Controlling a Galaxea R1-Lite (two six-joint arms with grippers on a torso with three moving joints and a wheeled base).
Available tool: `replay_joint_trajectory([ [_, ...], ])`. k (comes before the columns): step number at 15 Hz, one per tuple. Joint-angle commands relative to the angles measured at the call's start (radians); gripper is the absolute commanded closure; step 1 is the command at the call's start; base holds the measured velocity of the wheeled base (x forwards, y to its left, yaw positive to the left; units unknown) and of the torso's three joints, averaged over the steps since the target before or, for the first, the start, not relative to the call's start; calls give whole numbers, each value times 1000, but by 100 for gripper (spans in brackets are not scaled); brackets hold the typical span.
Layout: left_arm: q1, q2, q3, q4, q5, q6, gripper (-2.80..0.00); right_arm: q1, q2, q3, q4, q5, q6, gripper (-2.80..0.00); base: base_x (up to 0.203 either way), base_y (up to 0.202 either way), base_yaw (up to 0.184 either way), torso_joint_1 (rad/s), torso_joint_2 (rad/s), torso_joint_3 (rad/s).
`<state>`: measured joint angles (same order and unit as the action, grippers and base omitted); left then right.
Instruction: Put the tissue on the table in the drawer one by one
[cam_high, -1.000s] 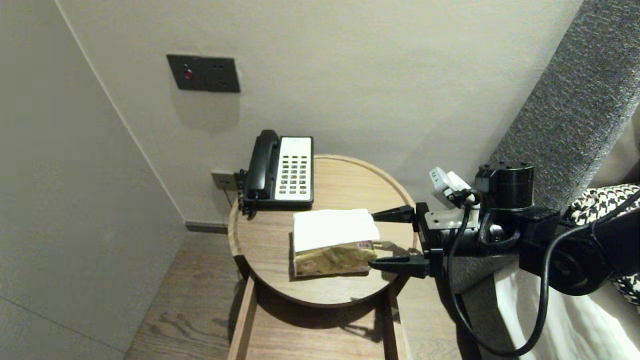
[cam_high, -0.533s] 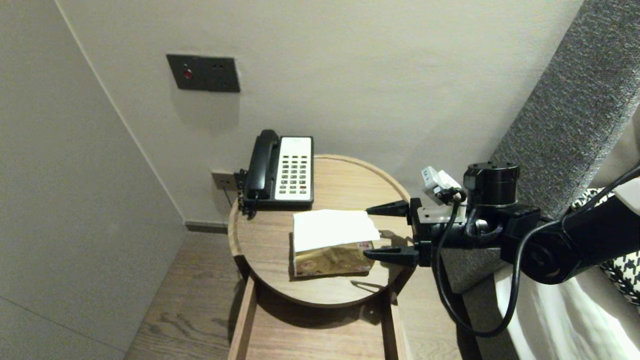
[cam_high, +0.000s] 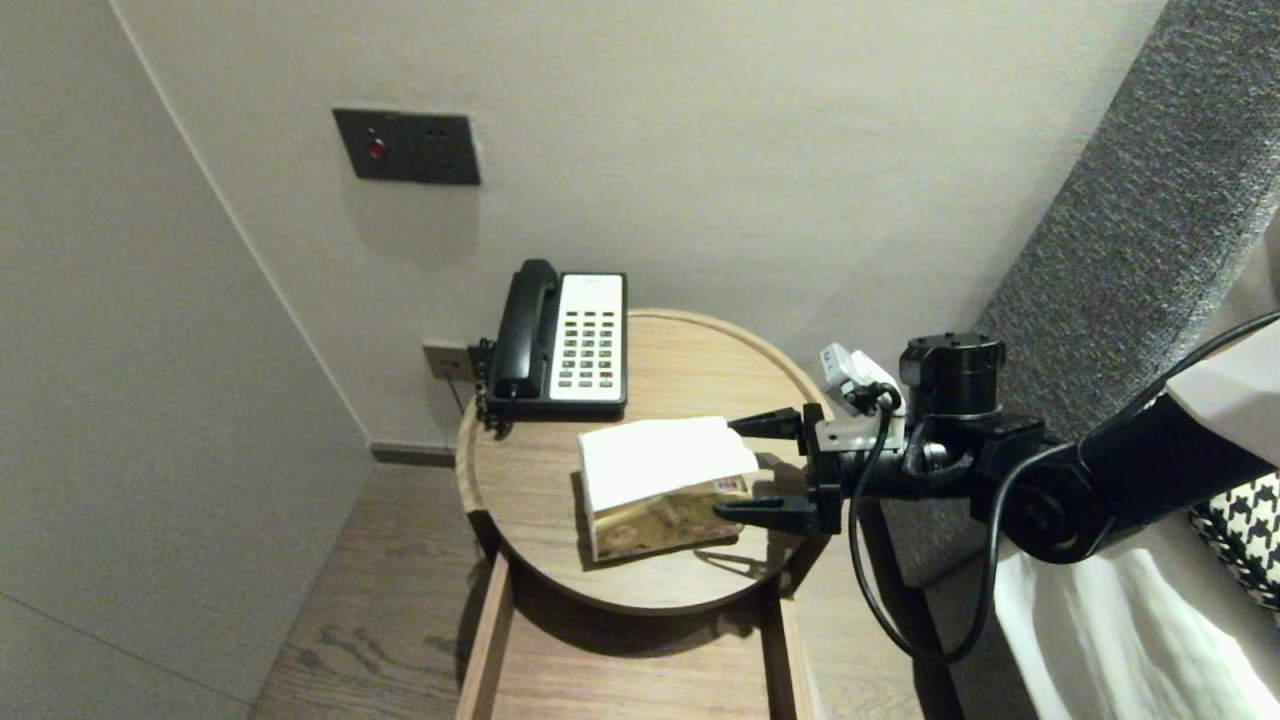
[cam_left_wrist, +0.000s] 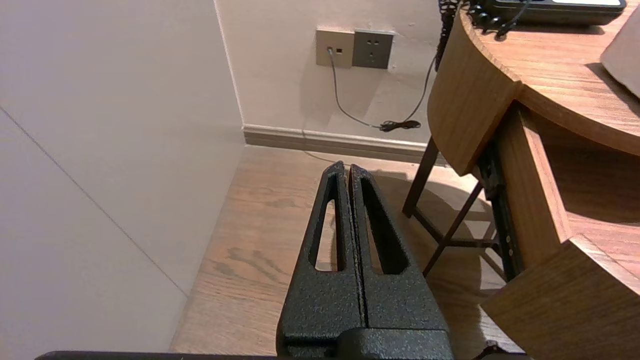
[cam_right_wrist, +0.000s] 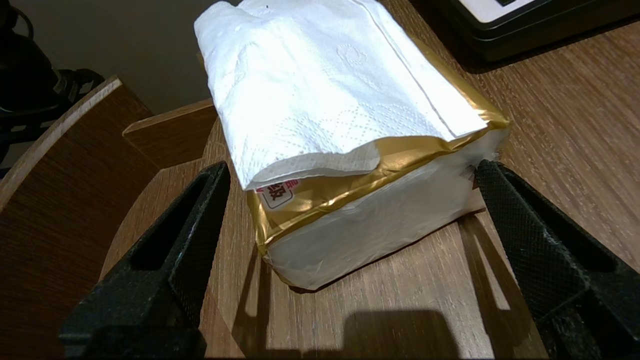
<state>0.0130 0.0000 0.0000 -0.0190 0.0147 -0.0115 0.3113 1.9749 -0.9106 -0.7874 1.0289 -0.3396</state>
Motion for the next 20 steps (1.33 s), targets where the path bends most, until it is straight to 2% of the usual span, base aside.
replay_joint_trajectory([
  [1,1,-5,0,-1,1,-1,0,2,14,-2,-3,5,-3,-280,0,0,0,0,0,0],
  [12,1,-3,0,-1,1,-1,0,17,-1,7,10,-7,-3,-280,0,0,0,0,0,0],
  [17,1,-5,0,1,1,-1,0,29,-2,-1,13,-55,-1,-280,0,0,0,0,0,0],
  [20,1,-3,0,-1,1,-1,0,31,-19,-2,62,-78,-3,-280,0,0,0,0,0,0],
])
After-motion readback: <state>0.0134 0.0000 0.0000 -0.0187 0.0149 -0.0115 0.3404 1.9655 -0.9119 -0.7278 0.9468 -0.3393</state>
